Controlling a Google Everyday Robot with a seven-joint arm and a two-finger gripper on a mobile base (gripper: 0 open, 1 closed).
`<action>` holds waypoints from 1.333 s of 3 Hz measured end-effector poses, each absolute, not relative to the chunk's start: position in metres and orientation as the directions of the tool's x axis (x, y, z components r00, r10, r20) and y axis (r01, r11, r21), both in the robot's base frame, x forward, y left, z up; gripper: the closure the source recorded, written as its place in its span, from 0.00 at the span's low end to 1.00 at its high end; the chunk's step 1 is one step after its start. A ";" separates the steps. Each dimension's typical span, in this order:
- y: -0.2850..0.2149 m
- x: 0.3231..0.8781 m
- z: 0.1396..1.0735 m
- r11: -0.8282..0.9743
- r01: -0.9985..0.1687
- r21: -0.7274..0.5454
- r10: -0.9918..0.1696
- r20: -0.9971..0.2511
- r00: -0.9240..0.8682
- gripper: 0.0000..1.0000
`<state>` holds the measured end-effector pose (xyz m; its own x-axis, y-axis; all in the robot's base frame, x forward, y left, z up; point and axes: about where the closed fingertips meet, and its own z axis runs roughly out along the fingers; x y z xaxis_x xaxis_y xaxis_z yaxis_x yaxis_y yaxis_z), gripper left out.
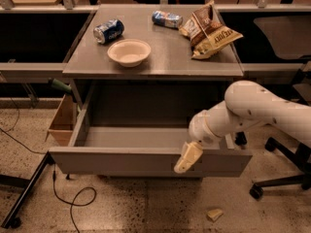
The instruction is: Close top drawer
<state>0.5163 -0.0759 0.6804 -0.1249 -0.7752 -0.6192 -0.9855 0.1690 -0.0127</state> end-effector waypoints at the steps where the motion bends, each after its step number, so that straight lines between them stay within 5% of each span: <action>1: -0.059 0.547 0.689 0.133 -0.990 -0.051 -0.753 -0.654 -0.068 0.00; 4: -0.128 0.516 0.766 0.245 -0.966 -0.075 -0.775 -0.614 -0.149 0.00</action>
Offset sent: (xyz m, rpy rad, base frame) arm 0.0250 0.0148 0.0062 0.0340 -0.0353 0.0342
